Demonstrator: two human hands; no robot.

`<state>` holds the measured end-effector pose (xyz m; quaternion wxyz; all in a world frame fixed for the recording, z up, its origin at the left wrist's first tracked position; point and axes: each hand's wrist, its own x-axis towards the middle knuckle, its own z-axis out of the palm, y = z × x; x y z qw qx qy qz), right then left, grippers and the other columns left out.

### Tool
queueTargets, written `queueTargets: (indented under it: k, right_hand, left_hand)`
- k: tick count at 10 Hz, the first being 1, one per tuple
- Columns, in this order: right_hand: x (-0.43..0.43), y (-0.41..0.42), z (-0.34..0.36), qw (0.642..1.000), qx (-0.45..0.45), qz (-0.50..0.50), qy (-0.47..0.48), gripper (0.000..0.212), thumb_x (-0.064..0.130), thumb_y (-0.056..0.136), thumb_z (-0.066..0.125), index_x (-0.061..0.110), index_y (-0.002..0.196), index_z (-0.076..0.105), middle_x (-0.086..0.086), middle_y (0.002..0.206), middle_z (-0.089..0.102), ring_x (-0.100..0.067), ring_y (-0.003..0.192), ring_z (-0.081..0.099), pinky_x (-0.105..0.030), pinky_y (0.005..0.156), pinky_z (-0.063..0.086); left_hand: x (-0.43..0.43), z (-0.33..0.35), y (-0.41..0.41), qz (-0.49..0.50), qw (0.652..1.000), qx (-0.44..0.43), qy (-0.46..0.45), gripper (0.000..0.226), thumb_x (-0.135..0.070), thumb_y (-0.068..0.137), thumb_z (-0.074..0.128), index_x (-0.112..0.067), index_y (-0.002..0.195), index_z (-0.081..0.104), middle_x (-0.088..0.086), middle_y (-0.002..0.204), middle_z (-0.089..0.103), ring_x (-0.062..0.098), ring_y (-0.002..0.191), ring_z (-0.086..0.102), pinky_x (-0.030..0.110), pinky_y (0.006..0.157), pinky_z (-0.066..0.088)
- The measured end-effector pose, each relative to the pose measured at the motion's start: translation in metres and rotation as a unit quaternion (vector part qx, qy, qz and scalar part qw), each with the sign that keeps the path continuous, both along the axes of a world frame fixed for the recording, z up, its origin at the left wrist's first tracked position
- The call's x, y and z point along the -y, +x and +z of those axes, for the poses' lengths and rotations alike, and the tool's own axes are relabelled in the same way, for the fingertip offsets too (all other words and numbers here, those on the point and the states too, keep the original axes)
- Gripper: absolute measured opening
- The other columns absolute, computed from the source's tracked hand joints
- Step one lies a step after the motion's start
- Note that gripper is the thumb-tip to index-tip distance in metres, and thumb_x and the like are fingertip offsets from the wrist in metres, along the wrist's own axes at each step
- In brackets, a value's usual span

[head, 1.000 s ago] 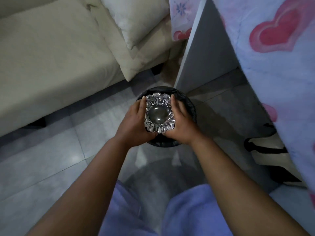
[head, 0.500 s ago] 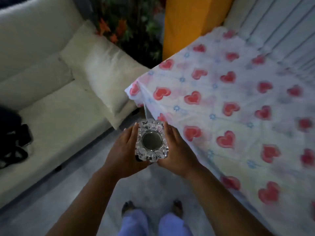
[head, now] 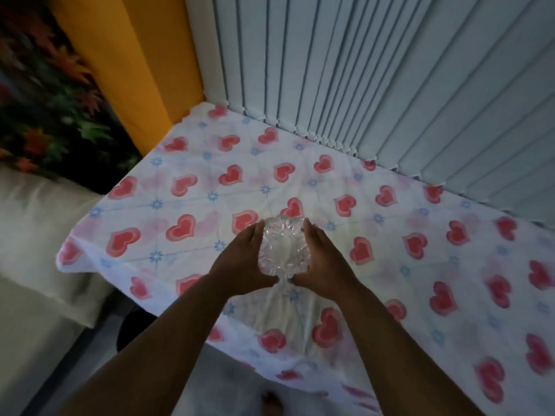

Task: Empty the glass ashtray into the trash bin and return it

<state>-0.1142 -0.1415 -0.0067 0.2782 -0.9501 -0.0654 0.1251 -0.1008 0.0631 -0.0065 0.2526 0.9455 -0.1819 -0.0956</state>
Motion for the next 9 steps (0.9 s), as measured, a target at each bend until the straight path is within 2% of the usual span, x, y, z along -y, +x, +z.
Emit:
queueTargets:
  k: [1,2,3,4,5,6,7,8,9]
  right_hand:
    - [0.031,0.022,-0.009,0.999,-0.007,-0.034,0.012,0.122,0.044,0.070,0.080,0.021,0.153,-0.006,-0.006,0.164,0.005,-0.024,0.152,0.007,-0.045,0.118,0.029]
    - [0.052,0.043,-0.019,0.999,-0.011,-0.050,0.006,0.125,0.049,0.068,0.080,0.019,0.153,-0.005,-0.008,0.165,0.001,-0.027,0.152,0.003,-0.047,0.118,0.027]
    - [0.065,0.056,-0.033,0.998,-0.030,-0.050,-0.024,0.129,0.055,0.064,0.080,0.019,0.153,-0.006,-0.010,0.165,-0.003,-0.033,0.151,0.002,-0.051,0.118,0.023]
    - [0.071,0.065,-0.044,0.997,-0.041,-0.048,-0.041,0.128,0.057,0.066,0.079,0.021,0.153,-0.007,-0.013,0.164,-0.005,-0.039,0.150,0.000,-0.056,0.117,0.019]
    - [0.075,0.067,-0.050,0.997,-0.048,-0.041,-0.043,0.126,0.056,0.068,0.078,0.019,0.153,-0.007,-0.015,0.164,-0.005,-0.040,0.150,-0.002,-0.055,0.118,0.017]
    - [0.076,0.067,-0.050,0.998,-0.031,-0.038,-0.040,0.123,0.051,0.070,0.079,0.014,0.153,-0.004,-0.018,0.163,-0.001,-0.040,0.150,-0.001,-0.052,0.119,0.014]
    - [0.074,0.064,-0.050,0.998,-0.016,-0.022,-0.051,0.122,0.052,0.069,0.079,0.010,0.153,0.000,-0.017,0.163,0.005,-0.039,0.150,0.001,-0.052,0.122,0.014]
    - [0.073,0.060,-0.051,0.996,-0.020,-0.028,-0.081,0.130,0.064,0.065,0.074,0.013,0.153,-0.006,-0.018,0.163,-0.003,-0.038,0.150,-0.002,-0.051,0.121,0.012]
    - [0.076,0.052,-0.044,0.994,-0.041,-0.033,-0.098,0.133,0.068,0.063,0.073,0.013,0.152,-0.009,-0.019,0.163,-0.007,-0.038,0.150,-0.006,-0.052,0.121,0.013]
  left_hand:
    - [0.039,0.001,0.029,-0.032,0.999,0.001,-0.013,0.118,-0.043,0.061,0.083,-0.009,0.150,0.013,0.012,0.156,0.026,0.028,0.142,0.027,0.038,0.115,0.031]
    - [0.065,-0.003,0.051,-0.043,0.999,-0.004,-0.020,0.115,-0.041,0.066,0.082,-0.009,0.150,0.010,0.011,0.157,0.023,0.027,0.143,0.024,0.028,0.110,0.025]
    - [0.082,-0.003,0.061,-0.050,0.998,-0.008,-0.035,0.110,-0.038,0.067,0.083,-0.005,0.148,0.016,0.015,0.154,0.028,0.030,0.141,0.029,0.029,0.111,0.026]
    - [0.089,-0.010,0.067,-0.058,0.998,-0.009,-0.036,0.108,-0.035,0.068,0.083,-0.005,0.148,0.017,0.018,0.154,0.028,0.033,0.141,0.028,0.040,0.115,0.028]
    - [0.093,-0.024,0.073,-0.058,0.998,-0.027,-0.021,0.112,-0.042,0.066,0.082,-0.009,0.149,0.014,0.014,0.154,0.027,0.030,0.142,0.026,0.046,0.116,0.033]
    - [0.093,-0.037,0.076,-0.041,0.998,-0.036,-0.018,0.119,-0.047,0.062,0.083,-0.012,0.149,0.011,0.012,0.155,0.026,0.027,0.142,0.026,0.042,0.117,0.031]
    - [0.093,-0.044,0.075,-0.032,0.997,-0.070,0.014,0.124,-0.052,0.063,0.080,-0.015,0.151,-0.001,0.009,0.161,0.009,0.027,0.149,0.008,0.044,0.120,0.022]
    - [0.094,-0.046,0.075,-0.059,0.994,-0.074,0.060,0.126,-0.063,0.064,0.073,-0.019,0.150,-0.008,0.002,0.161,-0.011,0.023,0.147,-0.016,0.051,0.122,0.011]
    - [0.087,-0.032,0.066,-0.041,0.992,-0.108,0.060,0.127,-0.061,0.066,0.073,-0.015,0.149,-0.011,-0.001,0.158,-0.017,0.018,0.145,-0.015,0.045,0.122,0.006]
